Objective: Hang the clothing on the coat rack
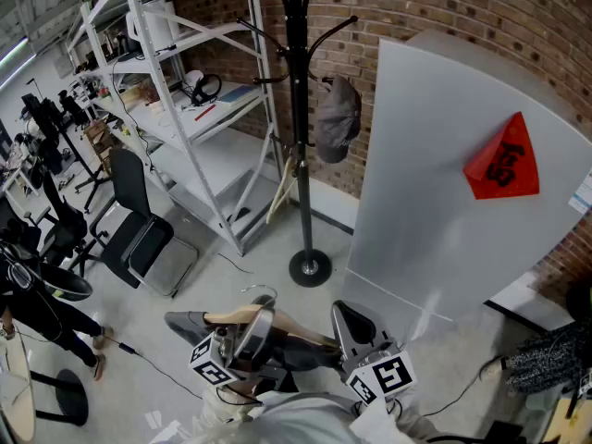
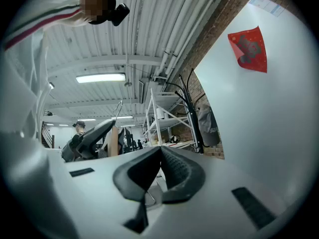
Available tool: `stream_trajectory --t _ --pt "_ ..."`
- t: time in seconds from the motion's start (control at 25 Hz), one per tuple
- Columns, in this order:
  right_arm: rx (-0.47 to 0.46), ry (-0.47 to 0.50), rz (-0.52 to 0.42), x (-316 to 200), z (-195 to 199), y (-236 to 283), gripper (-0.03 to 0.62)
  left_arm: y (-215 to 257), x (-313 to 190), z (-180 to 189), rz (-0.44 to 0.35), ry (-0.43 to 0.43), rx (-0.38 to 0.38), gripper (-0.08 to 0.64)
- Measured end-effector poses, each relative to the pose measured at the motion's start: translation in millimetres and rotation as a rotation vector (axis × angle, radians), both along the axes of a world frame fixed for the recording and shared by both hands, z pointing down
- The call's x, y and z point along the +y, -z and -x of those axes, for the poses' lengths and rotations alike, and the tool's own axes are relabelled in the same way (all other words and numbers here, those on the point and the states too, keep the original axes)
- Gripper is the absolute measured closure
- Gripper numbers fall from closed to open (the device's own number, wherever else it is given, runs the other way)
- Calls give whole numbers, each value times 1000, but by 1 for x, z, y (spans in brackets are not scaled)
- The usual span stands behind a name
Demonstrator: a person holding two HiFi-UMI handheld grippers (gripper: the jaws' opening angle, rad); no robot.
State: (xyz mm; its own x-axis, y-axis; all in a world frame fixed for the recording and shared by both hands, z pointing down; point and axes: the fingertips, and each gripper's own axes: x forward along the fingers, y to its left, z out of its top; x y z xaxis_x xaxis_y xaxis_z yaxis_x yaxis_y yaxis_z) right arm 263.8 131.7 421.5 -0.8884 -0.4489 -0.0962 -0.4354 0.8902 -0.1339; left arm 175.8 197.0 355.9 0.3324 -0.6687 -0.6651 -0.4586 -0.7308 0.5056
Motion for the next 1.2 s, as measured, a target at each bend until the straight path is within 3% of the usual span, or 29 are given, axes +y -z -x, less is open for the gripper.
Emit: stream_trajectory --t 0.28,0.56,1.2 --pt "18 -65 11 -43 51 -11 569 -10 -49 54 3 -72 12 469" --pt "31 -162 7 -104 122 -10 569 -15 -118 132 19 -161 37 469" --pt "62 -309 15 -180 272 7 569 -2 -201 277 22 -317 -16 468"
